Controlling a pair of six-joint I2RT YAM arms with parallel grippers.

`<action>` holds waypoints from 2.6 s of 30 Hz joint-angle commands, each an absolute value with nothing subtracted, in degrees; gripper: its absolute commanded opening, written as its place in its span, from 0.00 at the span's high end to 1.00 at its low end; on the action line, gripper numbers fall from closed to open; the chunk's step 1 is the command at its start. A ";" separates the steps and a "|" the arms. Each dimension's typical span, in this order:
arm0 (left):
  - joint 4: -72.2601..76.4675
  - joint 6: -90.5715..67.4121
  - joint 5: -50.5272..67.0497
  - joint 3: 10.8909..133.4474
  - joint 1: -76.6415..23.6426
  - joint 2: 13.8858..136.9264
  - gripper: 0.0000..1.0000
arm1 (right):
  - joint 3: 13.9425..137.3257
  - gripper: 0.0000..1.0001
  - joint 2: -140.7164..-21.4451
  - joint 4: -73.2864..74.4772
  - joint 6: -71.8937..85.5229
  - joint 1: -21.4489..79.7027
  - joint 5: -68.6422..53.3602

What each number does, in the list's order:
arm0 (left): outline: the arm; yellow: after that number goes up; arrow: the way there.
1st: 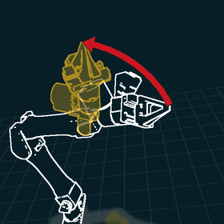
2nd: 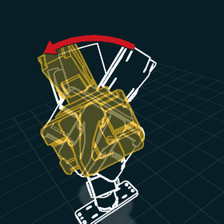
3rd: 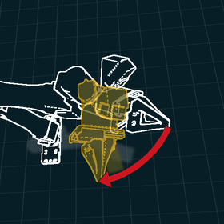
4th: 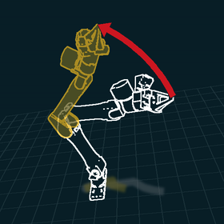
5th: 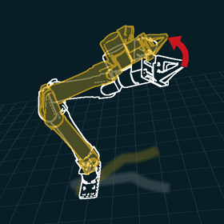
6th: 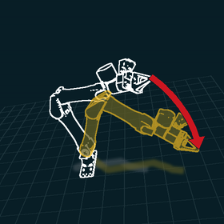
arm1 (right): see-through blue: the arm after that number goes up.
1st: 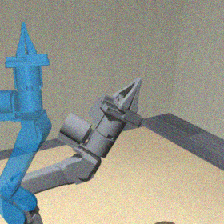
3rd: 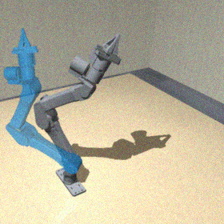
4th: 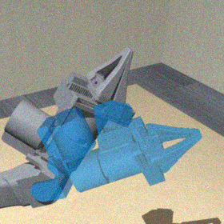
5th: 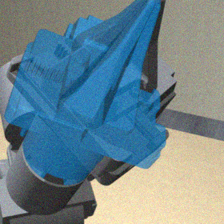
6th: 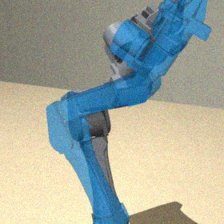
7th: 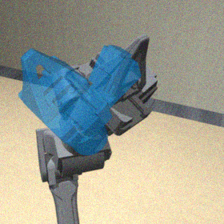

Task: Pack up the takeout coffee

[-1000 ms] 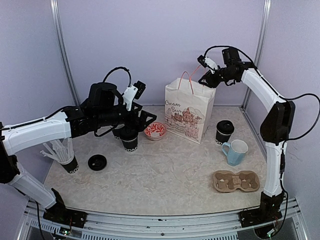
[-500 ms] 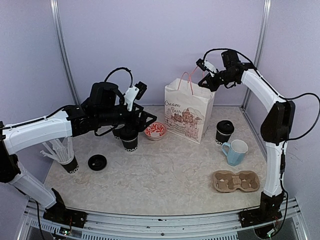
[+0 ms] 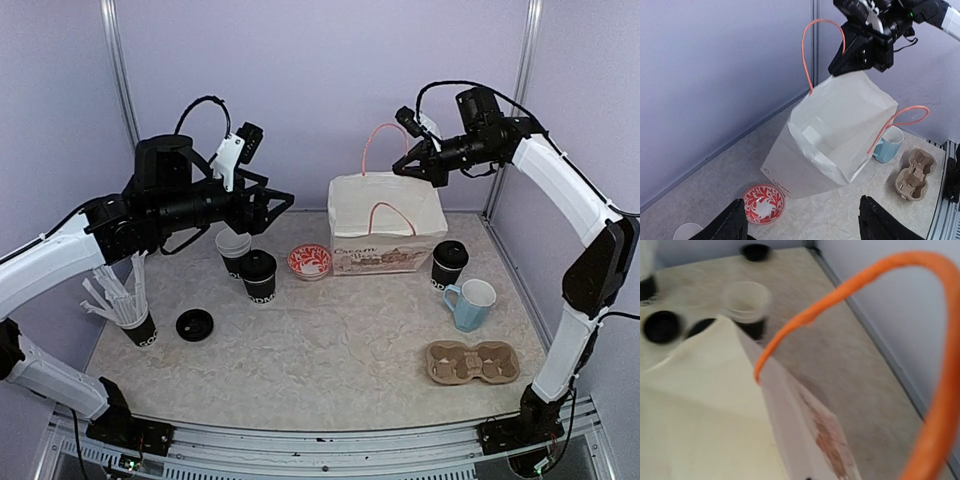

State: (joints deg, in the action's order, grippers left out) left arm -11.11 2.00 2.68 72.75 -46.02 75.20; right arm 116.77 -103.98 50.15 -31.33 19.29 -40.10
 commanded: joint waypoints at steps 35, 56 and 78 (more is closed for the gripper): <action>-32.40 6.52 15.85 92.38 -51.26 92.28 0.45 | 102.96 1.00 -95.70 56.28 -36.40 36.47 -43.35; -33.64 6.51 23.55 90.34 -45.75 91.19 1.00 | 86.87 0.47 -81.37 57.97 -37.25 22.78 -32.91; -34.64 7.20 25.64 88.94 -44.21 89.74 1.00 | 49.70 0.60 -67.10 67.86 -56.32 18.99 -13.07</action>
State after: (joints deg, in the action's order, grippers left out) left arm -34.06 6.70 24.12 88.64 -44.34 89.54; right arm 51.72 -68.64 67.79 -53.04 19.31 -16.45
